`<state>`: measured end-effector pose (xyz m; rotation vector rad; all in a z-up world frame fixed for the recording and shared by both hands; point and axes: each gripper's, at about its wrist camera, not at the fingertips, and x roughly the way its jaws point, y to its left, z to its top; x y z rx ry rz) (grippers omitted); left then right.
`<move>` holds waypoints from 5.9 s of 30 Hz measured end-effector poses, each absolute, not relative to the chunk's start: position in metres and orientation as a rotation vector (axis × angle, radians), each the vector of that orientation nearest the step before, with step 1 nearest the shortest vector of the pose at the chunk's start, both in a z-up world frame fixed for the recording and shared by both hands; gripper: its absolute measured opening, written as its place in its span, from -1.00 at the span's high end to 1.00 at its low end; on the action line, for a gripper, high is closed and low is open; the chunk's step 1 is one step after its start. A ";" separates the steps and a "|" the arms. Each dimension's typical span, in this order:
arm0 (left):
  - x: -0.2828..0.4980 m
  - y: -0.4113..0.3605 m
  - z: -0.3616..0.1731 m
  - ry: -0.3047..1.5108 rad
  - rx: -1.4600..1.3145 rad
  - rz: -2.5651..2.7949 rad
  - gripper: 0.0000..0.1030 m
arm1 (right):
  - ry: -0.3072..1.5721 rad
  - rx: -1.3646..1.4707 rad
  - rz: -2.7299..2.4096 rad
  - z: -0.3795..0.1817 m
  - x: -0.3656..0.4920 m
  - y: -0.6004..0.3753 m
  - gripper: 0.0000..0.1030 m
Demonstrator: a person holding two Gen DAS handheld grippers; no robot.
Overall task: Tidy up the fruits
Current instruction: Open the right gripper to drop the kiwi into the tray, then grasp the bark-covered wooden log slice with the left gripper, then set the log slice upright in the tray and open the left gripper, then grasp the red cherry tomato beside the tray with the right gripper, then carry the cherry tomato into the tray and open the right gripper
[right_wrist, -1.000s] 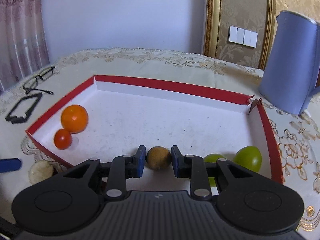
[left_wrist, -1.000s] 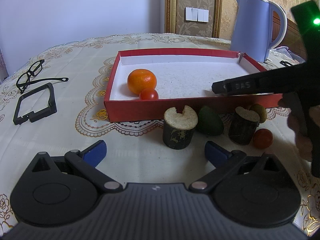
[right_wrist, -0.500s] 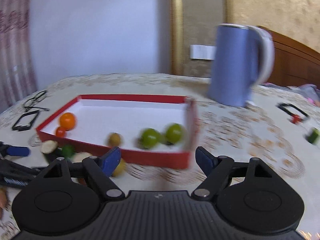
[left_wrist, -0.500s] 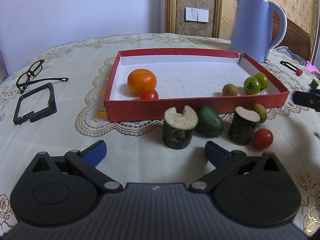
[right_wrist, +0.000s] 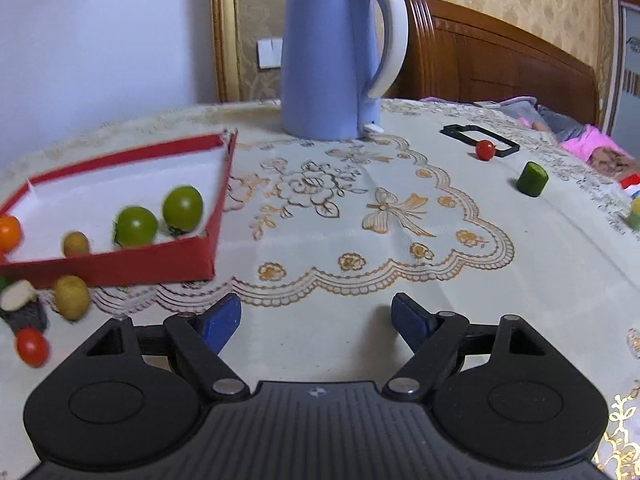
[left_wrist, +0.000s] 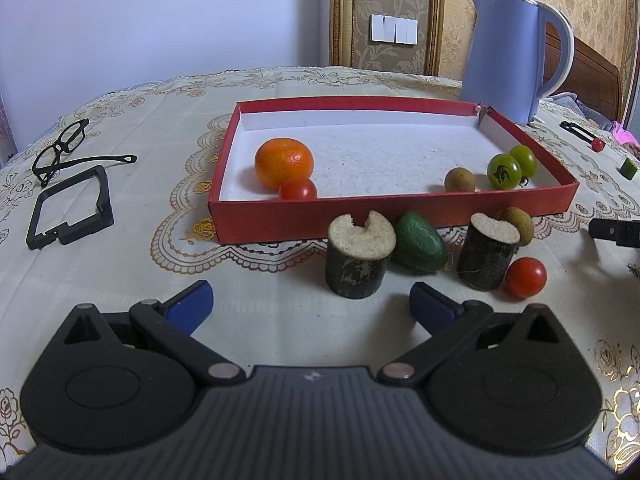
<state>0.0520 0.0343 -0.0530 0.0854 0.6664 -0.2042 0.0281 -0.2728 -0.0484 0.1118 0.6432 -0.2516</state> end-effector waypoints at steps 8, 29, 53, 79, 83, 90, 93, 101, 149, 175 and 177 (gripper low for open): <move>0.048 0.033 -0.049 0.623 0.092 -0.170 -1.00 | 0.662 0.126 -0.235 -0.050 0.029 -0.275 -0.96; 0.040 0.012 -0.046 0.604 0.107 -0.217 0.47 | 0.641 0.173 -0.217 -0.048 0.027 -0.281 -0.97; 0.038 0.025 -0.014 0.552 0.038 -0.271 0.19 | 0.639 0.177 -0.216 -0.048 0.026 -0.282 -0.97; 0.038 0.014 -0.014 0.522 0.085 -0.265 0.38 | 0.636 0.185 -0.214 -0.048 0.026 -0.283 -0.97; 0.060 0.006 -0.002 0.513 0.073 -0.257 0.38 | 0.635 0.186 -0.213 -0.048 0.026 -0.283 -0.97; 0.118 -0.007 -0.008 0.562 0.066 -0.207 0.38 | 0.636 0.185 -0.214 -0.048 0.026 -0.283 -0.97; 0.136 -0.013 -0.018 0.602 0.072 -0.192 0.38 | 0.635 0.186 -0.214 -0.048 0.026 -0.283 -0.97; 0.148 -0.021 -0.033 0.608 0.088 -0.170 0.38 | 0.635 0.187 -0.214 -0.048 0.026 -0.283 -0.97; 0.069 0.051 -0.052 0.669 0.065 -0.143 -1.00 | 0.557 0.017 0.249 -0.031 0.000 -0.179 -0.17; 0.070 0.051 -0.052 0.669 0.065 -0.144 -1.00 | 0.471 -0.065 0.132 -0.016 0.003 -0.187 0.50; 0.070 0.051 -0.052 0.669 0.065 -0.144 -1.00 | 0.471 -0.049 0.119 -0.011 0.014 -0.194 0.50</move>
